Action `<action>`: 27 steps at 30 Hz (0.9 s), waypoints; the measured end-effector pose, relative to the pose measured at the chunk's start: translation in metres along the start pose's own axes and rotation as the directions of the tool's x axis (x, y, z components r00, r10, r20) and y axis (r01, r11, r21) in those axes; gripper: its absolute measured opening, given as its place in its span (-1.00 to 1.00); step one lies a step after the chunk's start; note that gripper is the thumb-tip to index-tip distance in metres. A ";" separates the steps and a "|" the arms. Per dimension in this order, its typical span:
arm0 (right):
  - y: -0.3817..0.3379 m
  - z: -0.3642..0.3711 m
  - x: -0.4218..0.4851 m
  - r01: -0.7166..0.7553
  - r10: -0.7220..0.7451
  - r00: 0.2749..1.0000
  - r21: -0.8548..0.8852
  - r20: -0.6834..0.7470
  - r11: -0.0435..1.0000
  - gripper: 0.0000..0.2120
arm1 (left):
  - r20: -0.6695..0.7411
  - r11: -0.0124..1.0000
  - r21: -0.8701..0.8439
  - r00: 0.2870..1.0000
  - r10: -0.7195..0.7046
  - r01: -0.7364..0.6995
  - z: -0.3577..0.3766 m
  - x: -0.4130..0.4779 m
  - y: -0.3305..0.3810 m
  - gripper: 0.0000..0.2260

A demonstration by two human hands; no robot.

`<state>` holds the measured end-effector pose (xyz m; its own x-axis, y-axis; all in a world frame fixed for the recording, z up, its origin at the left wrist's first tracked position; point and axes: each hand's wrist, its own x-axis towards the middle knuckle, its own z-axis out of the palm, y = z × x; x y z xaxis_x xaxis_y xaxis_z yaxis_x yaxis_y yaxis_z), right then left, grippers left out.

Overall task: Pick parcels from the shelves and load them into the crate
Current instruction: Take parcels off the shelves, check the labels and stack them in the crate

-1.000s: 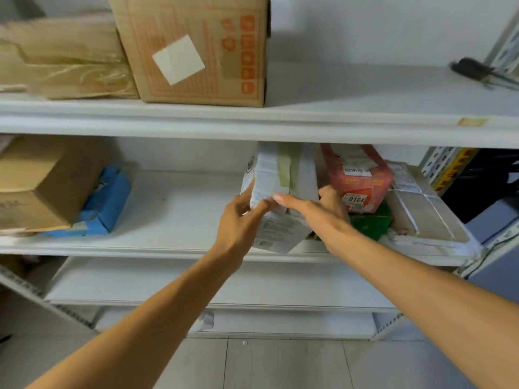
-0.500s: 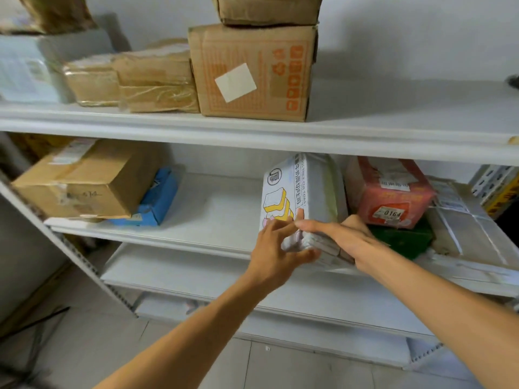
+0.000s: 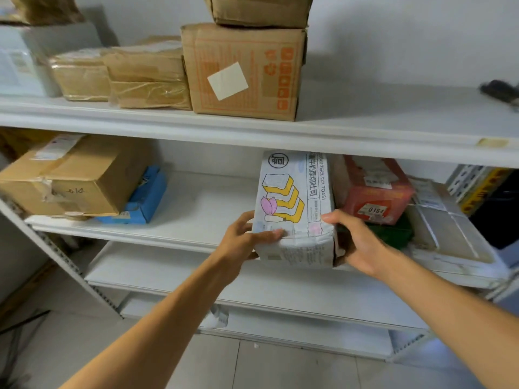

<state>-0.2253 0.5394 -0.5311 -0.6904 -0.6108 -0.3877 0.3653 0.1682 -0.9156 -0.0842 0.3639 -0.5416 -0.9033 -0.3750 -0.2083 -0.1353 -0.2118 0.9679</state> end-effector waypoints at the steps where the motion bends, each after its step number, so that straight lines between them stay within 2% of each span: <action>1: 0.001 -0.001 -0.001 0.004 -0.004 1.000 -0.002 0.005 1.000 -0.66 | -0.026 1.000 -0.001 1.000 0.005 -0.005 -0.001 -0.001 -0.001 -0.50; 2: 0.003 -0.002 -0.002 0.003 -0.003 1.000 0.000 0.012 1.000 -0.72 | -0.044 1.000 0.008 0.999 0.009 -0.008 -0.001 -0.004 -0.002 -0.48; 6: 0.015 0.005 -0.001 -0.043 0.042 0.999 -0.050 -0.022 0.998 -0.71 | -0.056 0.994 0.094 0.997 0.053 -0.048 -0.010 -0.022 -0.019 -0.44; 9: 0.030 0.005 -0.002 -0.047 0.017 0.990 -0.214 -0.142 0.976 -0.53 | -0.077 0.996 0.068 0.995 0.062 -0.056 -0.016 -0.036 -0.034 -0.42; 12: 0.043 0.007 -0.001 -0.051 -0.034 0.978 -0.395 -0.206 0.917 -0.28 | -0.096 0.999 0.023 0.995 0.026 -0.024 -0.019 -0.041 -0.042 -0.20; 16: 0.051 0.017 -0.001 0.064 -0.146 0.977 -0.431 -0.159 0.900 -0.27 | -0.085 0.998 -0.049 0.996 0.041 -0.045 -0.021 -0.043 -0.049 -0.11; 20: 0.052 0.023 0.000 0.091 -0.142 0.981 -0.341 -0.128 0.935 -0.32 | -0.073 0.999 0.015 0.997 0.033 -0.032 -0.026 -0.044 -0.046 -0.11; 24: 0.050 0.021 0.004 0.020 -0.019 0.988 0.005 -0.156 1.000 -0.56 | -0.052 0.942 0.326 0.994 0.094 -0.072 -0.026 -0.049 -0.035 -0.11; 27: 0.047 0.015 0.007 -0.029 0.048 0.975 0.089 -0.218 0.996 -0.64 | 0.062 0.889 0.434 0.989 0.135 -0.148 -0.016 -0.051 -0.028 -0.10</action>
<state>-0.2035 0.5318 -0.5752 -0.7917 -0.4183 -0.4452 0.4395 0.1160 -0.8907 -0.0276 0.3747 -0.5602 -0.9367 -0.3438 -0.0669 -0.1631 0.2591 0.9520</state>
